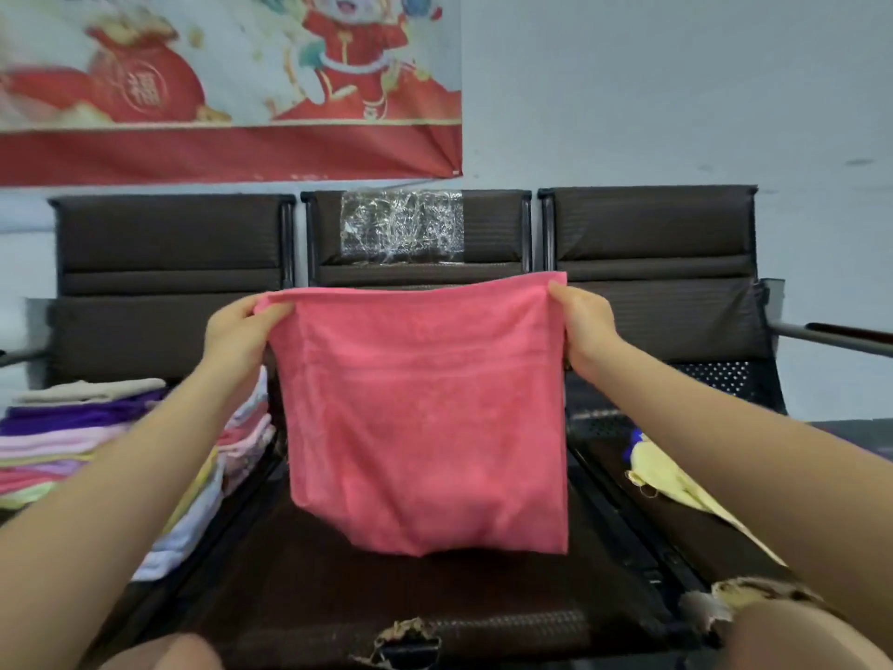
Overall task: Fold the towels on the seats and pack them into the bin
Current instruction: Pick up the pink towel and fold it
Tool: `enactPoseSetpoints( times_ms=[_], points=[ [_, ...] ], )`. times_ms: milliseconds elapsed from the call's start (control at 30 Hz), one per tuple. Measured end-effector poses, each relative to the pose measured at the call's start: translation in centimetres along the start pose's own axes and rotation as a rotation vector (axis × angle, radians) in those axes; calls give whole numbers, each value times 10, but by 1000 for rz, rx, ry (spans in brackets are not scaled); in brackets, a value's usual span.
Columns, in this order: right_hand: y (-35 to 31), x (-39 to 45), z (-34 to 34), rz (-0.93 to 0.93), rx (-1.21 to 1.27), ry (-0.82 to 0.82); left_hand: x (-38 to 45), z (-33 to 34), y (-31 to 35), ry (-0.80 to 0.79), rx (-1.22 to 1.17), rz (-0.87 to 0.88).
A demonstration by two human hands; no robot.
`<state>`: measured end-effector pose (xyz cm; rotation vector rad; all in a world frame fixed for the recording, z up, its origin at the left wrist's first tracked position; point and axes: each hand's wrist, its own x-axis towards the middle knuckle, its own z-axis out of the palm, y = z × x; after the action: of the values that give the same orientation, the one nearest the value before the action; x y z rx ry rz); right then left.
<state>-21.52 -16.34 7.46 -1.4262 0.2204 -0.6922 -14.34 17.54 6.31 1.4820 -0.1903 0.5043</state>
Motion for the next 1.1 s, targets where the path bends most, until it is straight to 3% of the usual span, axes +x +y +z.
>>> enactPoseSetpoints(
  times_ms=[133, 300, 500, 633, 800, 933, 1000, 1100],
  points=[
    [-44, 13, 14, -156, -18, 49, 16, 1, 49, -14, -22, 115],
    [-74, 19, 22, -265, -59, 21, 28, -12, 84, -3, -143, 135],
    [-82, 12, 29, -103, 90, -46, 24, -17, 100, -26, -254, 103],
    [-72, 12, 36, 4, 177, -63, 27, -21, 95, -72, -252, -94],
    [-16, 30, 33, 200, -9, -153, 33, -26, 22, -142, 161, -236],
    [60, 34, 15, 139, -644, -162, 25, -26, -54, -410, 914, -180],
    [99, 30, 7, 163, -904, -246, 18, -21, -88, -524, 1029, -200],
    [135, 30, -3, 381, -810, -280, 13, -10, -123, -561, 1028, -262]
  ],
)
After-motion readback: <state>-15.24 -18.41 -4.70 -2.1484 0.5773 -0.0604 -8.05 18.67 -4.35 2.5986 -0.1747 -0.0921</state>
